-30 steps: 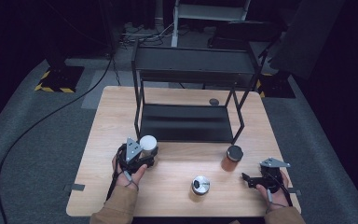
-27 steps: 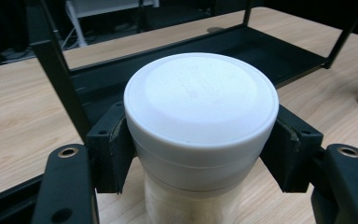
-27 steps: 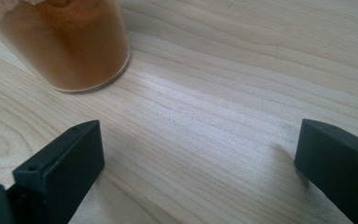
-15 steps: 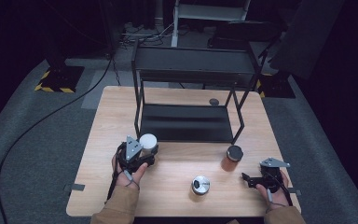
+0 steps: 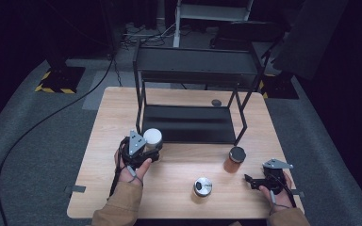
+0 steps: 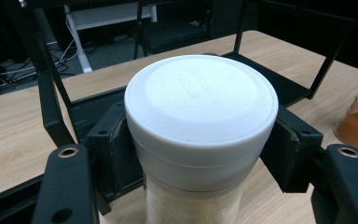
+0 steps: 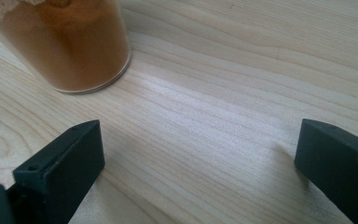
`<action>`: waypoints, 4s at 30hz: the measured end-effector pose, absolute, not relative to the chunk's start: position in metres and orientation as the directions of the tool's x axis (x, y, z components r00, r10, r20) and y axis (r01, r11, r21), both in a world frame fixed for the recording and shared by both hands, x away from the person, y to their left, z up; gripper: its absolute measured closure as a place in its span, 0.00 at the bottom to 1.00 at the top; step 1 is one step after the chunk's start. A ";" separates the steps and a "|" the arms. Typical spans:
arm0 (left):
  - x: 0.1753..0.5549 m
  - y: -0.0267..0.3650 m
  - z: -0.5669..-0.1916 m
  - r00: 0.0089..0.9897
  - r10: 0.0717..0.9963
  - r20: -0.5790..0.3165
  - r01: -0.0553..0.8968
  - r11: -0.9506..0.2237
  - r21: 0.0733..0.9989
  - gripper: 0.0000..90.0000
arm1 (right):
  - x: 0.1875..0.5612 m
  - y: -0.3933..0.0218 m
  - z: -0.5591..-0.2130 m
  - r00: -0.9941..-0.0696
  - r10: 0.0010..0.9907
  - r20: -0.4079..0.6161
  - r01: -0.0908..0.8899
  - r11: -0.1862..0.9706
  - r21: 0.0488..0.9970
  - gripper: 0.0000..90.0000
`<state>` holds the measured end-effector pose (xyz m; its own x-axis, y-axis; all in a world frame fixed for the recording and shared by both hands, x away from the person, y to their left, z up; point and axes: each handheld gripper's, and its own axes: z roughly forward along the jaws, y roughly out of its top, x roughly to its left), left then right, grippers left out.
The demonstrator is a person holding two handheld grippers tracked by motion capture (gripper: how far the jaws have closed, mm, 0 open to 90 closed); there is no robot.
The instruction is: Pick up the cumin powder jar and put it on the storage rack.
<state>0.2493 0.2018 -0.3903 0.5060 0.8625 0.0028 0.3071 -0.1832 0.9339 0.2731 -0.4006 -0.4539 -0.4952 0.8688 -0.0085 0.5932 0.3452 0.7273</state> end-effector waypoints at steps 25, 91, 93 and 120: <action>0.295 0.190 -0.355 0.523 0.851 0.042 0.276 -0.216 0.936 0.37 | 0.275 -0.402 -0.454 -0.504 0.864 -0.010 0.588 0.351 0.728 0.01; 0.350 0.169 -0.364 0.510 0.858 0.064 0.359 -0.280 0.890 0.14 | 0.278 -0.406 -0.454 -0.528 0.849 -0.007 0.579 0.366 0.728 0.02; 0.341 0.174 -0.361 0.512 0.857 0.062 0.350 -0.274 0.896 0.13 | 0.279 -0.405 -0.454 -0.528 0.849 -0.007 0.581 0.366 0.727 0.02; 0.242 0.228 -0.360 0.512 0.855 0.086 0.336 -0.291 0.896 0.11 | 0.290 -0.402 -0.453 -0.549 0.836 -0.007 0.571 0.382 0.727 0.02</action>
<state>0.2419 0.2285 -0.3596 0.5116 0.8550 0.0858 0.3358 -0.2908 0.8959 0.2900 -0.4023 -0.4534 -0.5492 0.8356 -0.0074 0.5712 0.3818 0.7266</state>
